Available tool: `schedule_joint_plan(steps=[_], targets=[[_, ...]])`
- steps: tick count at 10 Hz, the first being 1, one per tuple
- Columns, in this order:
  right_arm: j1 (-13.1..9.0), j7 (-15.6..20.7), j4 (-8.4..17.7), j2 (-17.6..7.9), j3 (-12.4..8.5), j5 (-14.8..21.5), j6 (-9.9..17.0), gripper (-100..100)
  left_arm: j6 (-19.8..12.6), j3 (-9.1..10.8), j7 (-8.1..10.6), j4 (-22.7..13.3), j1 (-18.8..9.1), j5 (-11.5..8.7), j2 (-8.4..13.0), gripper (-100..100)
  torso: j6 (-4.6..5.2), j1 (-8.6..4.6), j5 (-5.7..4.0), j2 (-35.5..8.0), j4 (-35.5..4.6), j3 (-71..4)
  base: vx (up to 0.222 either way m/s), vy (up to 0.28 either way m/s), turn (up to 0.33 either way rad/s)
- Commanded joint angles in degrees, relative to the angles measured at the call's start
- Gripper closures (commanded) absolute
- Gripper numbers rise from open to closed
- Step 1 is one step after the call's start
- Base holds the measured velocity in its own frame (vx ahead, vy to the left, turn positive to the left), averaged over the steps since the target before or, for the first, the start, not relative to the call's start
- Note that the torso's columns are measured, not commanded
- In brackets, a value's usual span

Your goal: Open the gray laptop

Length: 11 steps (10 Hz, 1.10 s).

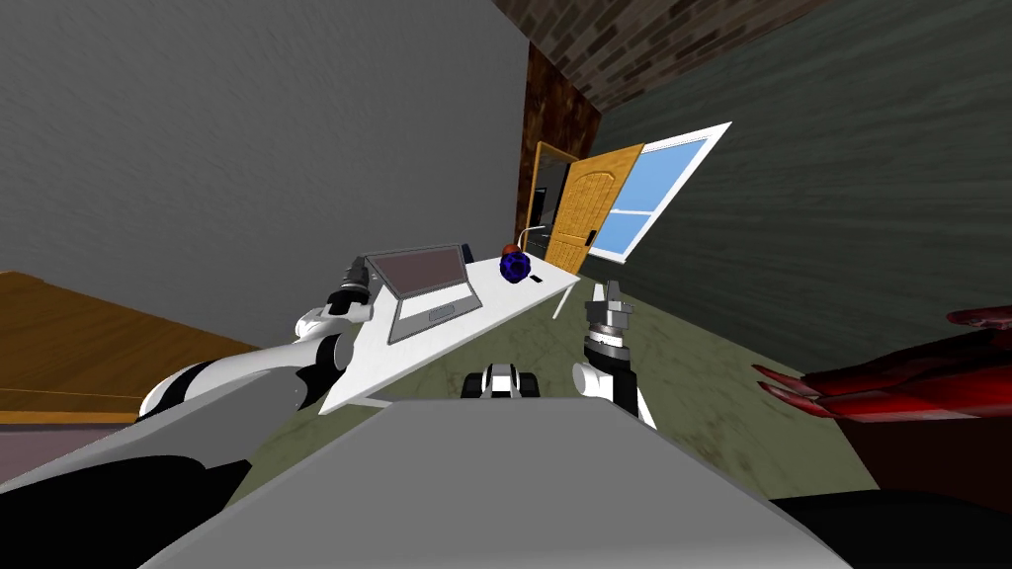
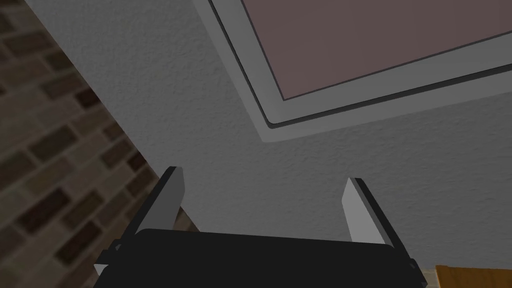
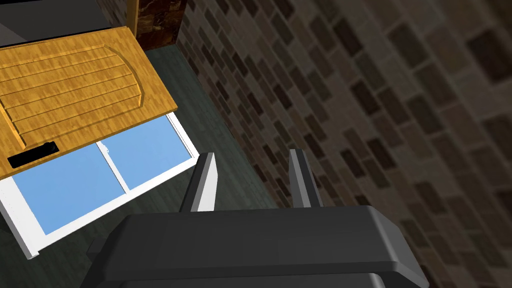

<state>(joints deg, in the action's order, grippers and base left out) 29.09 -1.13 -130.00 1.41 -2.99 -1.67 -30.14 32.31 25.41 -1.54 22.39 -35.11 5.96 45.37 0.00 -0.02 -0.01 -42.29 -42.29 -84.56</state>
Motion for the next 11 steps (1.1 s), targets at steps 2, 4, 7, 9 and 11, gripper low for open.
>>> schedule_joint_plan(steps=[2,4,7,9,11], targets=[[0.0,0.0,0.0,0.0,0.0,0.0,0.0,0,-4.0,-1.21,0.98,1.1,-0.5,0.7,1.2,-100,0.01,-0.02,0.00,0.1,0.0,0.0,-0.014,0.018,-0.055],[0.0,0.0,0.0,0.0,0.0,0.0,0.0,0,-6.7,-2.39,1.75,0.7,-1.5,1.3,2.6,-100,0.01,0.04,0.02,0.0,0.0,0.0,-0.029,0.033,-0.095],[0.0,0.0,0.0,0.0,0.0,0.0,0.0,0,-9.3,-3.46,2.47,0.3,-2.5,1.9,3.9,-100,-0.02,0.00,0.01,0.0,0.0,0.0,-0.023,0.026,-0.055],[0.0,0.0,0.0,0.0,0.0,0.0,0.0,0,-11.4,-4.34,3.06,0.0,-3.4,2.5,5.0,-100,0.01,-0.01,0.00,0.0,0.0,0.0,-0.020,0.022,-0.071],[0.0,0.0,0.0,0.0,0.0,0.0,0.0,0,-13.9,-5.38,3.75,-0.3,-4.4,3.1,6.3,-100,0.00,0.04,0.02,0.0,0.0,0.0,-0.029,0.032,-0.083]])
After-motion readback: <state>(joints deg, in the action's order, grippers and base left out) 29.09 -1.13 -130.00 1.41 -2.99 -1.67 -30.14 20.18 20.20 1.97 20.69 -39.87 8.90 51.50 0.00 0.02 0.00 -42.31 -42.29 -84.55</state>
